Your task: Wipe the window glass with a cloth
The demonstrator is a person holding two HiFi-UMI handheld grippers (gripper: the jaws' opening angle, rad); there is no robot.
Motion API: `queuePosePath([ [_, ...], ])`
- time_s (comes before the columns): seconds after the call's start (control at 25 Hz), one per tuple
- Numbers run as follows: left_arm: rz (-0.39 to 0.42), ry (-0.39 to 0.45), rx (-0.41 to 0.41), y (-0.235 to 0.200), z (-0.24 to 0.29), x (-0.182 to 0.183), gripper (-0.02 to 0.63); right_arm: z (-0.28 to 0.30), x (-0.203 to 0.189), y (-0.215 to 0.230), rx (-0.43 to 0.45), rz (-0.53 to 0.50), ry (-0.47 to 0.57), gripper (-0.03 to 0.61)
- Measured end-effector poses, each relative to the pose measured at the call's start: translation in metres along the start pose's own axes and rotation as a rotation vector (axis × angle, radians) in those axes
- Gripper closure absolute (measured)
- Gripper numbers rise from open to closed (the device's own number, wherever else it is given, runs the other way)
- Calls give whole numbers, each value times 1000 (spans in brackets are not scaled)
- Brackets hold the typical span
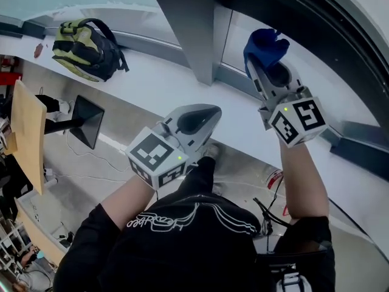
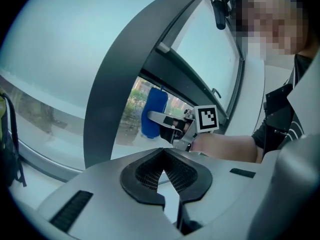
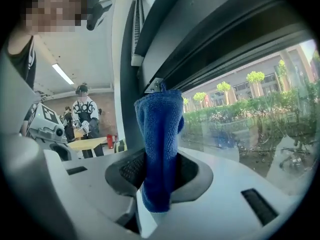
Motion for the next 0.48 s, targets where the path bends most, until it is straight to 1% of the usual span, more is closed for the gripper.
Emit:
queuePosePath([
  [0.24,-23,5,14,-19,-5,-1,609,39,3,4,-12,-16,28,485],
  [0.48,-55,41,7,-30,-8,-2,609,55,12,0,-31,-50,66,485],
])
Point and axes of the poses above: the fingertips, and each gripper's own axes: z forward along the fingers, y to its right, x out of its top, the point moved 6 cm from there along -z, backward along the fingers, and after that the axes turned 8 degrees about y, right-handed, at the moved point
